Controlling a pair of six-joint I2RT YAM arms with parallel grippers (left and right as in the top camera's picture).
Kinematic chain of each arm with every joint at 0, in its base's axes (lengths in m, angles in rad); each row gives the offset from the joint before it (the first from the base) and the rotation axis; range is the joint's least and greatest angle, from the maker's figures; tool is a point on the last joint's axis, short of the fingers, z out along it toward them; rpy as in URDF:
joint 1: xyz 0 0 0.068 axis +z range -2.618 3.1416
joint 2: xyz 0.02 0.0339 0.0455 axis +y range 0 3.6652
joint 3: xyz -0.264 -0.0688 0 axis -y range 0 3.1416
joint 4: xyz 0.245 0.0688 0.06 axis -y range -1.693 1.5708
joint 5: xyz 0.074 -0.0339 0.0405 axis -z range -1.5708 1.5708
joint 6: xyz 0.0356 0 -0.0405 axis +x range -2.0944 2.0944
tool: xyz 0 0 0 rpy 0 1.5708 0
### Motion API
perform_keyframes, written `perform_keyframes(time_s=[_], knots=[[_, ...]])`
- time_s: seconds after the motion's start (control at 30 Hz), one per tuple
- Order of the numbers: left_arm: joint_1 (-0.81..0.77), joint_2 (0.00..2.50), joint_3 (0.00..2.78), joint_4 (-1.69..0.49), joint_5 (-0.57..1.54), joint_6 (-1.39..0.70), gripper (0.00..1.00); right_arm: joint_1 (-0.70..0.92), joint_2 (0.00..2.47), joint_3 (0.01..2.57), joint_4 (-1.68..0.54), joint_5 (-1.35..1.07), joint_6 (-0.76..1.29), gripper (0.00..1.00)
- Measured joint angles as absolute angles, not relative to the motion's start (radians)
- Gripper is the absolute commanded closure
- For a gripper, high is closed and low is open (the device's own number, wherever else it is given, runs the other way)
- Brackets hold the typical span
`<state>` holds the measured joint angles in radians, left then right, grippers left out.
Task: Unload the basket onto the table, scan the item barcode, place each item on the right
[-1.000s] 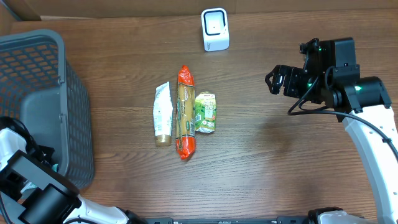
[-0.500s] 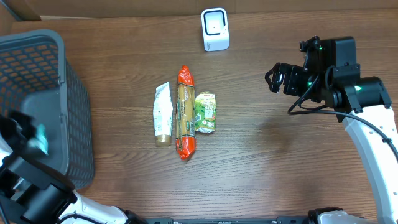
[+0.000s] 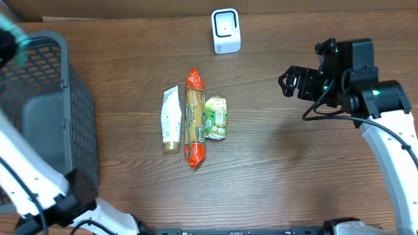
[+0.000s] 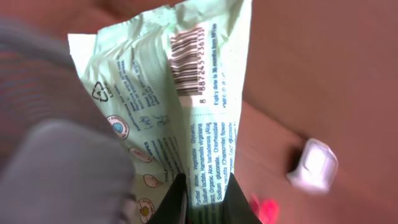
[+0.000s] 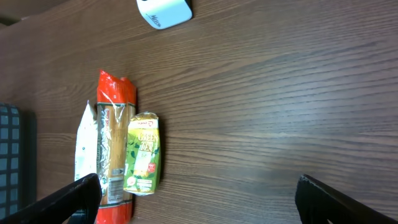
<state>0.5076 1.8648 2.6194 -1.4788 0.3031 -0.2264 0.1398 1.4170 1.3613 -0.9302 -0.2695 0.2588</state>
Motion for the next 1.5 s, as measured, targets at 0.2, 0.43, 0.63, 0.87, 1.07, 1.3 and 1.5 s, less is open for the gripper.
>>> perform_keyframes(time_s=[0.2, 0.43, 0.63, 0.87, 1.07, 1.3, 1.5], knots=[[0.16, 1.86, 2.598, -1.648, 0.207, -0.2, 0.95, 0.14, 1.417, 1.361, -0.924, -0.269, 0.258, 0.0], [-0.178, 1.981, 2.38, -1.536, 0.144, -0.225, 0.96, 0.14, 1.417, 1.361, -0.917, -0.269, 0.258, 0.0], [-0.389, 2.149, 2.226, -1.411, 0.138, -0.355, 0.96, 0.14, 1.417, 1.361, -0.934, -0.27, 0.259, 0.0], [-0.517, 2.263, 2.154, -1.374, 0.136, -0.526, 0.96, 0.138, 1.417, 1.361, -0.934, -0.27, 0.258, 0.0], [-0.609, 2.281, 2.153, -1.337, 0.137, -0.626, 0.5, 0.138, 1.417, 1.361, -0.928, -0.269, 0.274, 0.0], [-0.636, 2.281, 2.153, -1.33, 0.138, -0.651, 0.0, 0.138, 1.417, 1.361, -0.928, -0.273, 0.296, 0.0], [-0.548, 2.281, 2.168, -1.347, 0.138, -0.639, 0.0, 0.137, 1.417, 1.361, -0.928, -0.284, 0.303, 0.0]])
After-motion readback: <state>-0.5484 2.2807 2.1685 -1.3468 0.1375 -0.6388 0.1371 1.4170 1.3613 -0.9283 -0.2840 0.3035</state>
